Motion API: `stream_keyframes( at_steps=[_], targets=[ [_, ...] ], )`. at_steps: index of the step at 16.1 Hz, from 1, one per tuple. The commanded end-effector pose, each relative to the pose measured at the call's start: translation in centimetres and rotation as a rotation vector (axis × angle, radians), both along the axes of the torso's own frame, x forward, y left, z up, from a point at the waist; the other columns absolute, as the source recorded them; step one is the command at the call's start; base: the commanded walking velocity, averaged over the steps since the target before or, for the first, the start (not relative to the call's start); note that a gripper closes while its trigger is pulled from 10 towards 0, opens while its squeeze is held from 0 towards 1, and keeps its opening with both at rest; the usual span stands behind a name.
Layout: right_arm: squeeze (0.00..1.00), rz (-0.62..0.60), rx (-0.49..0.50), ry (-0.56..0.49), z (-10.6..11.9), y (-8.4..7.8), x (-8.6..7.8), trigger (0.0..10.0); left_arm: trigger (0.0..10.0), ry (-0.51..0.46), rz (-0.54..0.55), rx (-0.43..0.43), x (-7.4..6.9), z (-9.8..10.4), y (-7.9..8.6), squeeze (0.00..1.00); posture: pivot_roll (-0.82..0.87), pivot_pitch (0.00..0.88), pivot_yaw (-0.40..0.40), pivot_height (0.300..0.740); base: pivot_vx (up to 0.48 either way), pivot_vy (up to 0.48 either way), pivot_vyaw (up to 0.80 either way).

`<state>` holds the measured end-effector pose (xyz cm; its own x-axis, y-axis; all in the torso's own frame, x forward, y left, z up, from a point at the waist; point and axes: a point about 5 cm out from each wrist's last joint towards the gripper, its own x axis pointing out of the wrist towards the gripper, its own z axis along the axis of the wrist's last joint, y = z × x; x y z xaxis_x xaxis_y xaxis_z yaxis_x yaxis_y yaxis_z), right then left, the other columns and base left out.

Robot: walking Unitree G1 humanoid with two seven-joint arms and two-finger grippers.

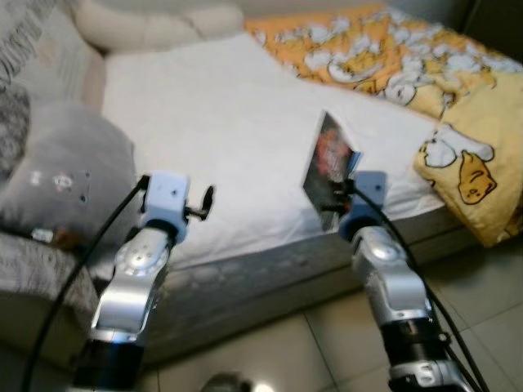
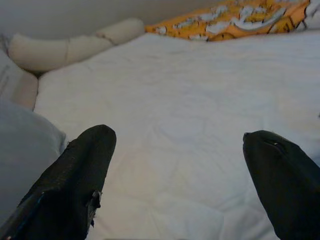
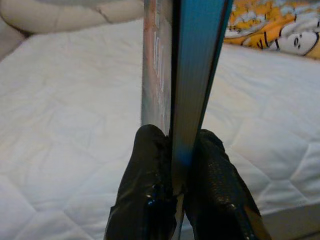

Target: Clean up the room

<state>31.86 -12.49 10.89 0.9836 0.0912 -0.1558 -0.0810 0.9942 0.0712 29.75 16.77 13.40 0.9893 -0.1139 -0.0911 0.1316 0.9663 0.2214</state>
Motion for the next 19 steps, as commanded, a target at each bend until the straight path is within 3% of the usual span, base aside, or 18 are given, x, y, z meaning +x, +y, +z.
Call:
stream_keyframes(
  at_steps=[1, 9, 19],
  targets=[
    [0.0, -0.002, -0.006, -0.037, 0.89, -0.1, 0.35, 10.0, 10.0, 0.0, 0.01, 0.003, 0.12, 0.1, 0.17, 0.04, 0.02, 0.0, 0.049, 0.74, 0.352, 0.0, 0.0],
    [0.0, 0.009, -0.031, -0.033, 0.71, -0.08, 0.33, 10.0, 10.0, 0.001, 0.011, 0.002, 0.09, -0.03, 0.06, 0.05, 0.02, 0.0, 0.048, 0.74, 0.376, 0.0, 0.0],
    [0.0, 0.078, -0.066, -0.04, 0.69, 0.5, 0.07, 10.0, 10.0, 0.001, 0.013, -0.004, 0.02, -0.2, -0.06, 0.05, 0.02, 0.0, 0.049, 0.74, 0.43, 0.0, 0.77]
  ],
)
